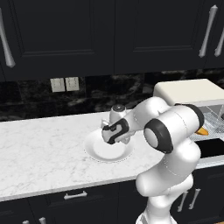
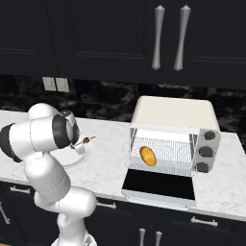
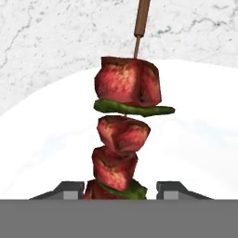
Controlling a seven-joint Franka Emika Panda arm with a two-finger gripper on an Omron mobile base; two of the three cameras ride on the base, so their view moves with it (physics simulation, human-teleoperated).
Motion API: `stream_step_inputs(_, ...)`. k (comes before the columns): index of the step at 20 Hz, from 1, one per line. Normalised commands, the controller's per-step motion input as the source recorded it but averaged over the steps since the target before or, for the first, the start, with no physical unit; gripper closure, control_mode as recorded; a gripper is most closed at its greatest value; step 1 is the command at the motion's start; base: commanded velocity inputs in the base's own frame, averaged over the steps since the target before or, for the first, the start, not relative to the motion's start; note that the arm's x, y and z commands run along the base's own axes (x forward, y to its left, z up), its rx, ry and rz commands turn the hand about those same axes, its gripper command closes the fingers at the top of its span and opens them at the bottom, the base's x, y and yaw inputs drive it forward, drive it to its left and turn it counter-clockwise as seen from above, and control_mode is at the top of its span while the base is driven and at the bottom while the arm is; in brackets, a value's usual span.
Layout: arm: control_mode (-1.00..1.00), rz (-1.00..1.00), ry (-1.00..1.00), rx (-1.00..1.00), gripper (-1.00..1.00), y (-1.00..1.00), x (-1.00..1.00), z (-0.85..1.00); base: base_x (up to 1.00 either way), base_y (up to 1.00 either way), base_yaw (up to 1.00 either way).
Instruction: Pick up the kebab skewer and baguette bread, and place them inside the toaster oven. Close the toaster oven door and start by setting the timer.
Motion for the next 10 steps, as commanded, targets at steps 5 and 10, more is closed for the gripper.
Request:
stream_step_inputs(5, -1.00, 0.00, 0.01, 0.00, 1.00, -0.04, -0.14, -0.05, 0.00, 0.00, 0.00)
stream_step_inputs(10, -1.00, 0.02, 0.00, 0.03, 1.00, -0.26, -0.46, 0.54, 0.00, 0.00, 0.00)
